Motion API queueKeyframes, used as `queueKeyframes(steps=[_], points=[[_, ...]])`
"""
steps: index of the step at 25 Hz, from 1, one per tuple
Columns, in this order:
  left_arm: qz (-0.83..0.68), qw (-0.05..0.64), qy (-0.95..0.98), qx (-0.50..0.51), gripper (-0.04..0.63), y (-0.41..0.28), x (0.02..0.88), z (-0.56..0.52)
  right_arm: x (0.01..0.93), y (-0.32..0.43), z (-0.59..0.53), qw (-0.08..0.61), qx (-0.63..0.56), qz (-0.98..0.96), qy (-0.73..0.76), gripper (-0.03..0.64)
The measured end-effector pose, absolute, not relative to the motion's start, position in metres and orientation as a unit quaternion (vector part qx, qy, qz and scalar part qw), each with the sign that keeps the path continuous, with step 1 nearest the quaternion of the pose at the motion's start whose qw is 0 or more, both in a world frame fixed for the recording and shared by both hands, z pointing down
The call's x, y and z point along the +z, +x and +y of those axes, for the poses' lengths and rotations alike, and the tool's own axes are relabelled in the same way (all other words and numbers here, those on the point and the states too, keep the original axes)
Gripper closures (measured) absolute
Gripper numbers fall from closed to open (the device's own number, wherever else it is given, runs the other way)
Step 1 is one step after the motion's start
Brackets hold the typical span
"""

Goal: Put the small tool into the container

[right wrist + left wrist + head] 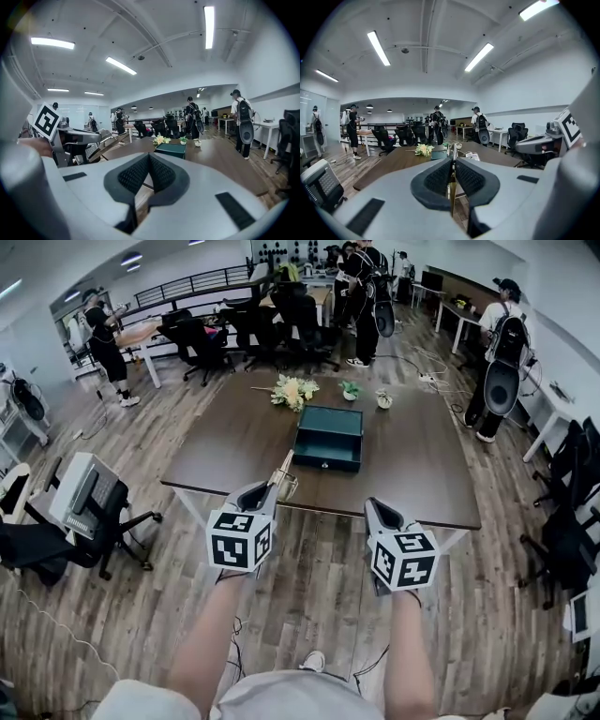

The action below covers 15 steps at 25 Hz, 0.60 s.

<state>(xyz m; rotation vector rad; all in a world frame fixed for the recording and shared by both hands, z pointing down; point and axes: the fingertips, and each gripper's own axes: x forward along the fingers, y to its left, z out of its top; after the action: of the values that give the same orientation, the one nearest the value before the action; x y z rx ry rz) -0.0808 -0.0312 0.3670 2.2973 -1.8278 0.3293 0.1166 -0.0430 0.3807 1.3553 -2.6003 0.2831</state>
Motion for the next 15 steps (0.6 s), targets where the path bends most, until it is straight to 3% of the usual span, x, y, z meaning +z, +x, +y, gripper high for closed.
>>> queueKeyframes(steps=[15], points=[[-0.626,0.099,0.766,0.104,0.568,-0.069,0.374,-0.046,0.386,0.122,-0.061,0.105,0.089,-0.890,0.435,0.612]])
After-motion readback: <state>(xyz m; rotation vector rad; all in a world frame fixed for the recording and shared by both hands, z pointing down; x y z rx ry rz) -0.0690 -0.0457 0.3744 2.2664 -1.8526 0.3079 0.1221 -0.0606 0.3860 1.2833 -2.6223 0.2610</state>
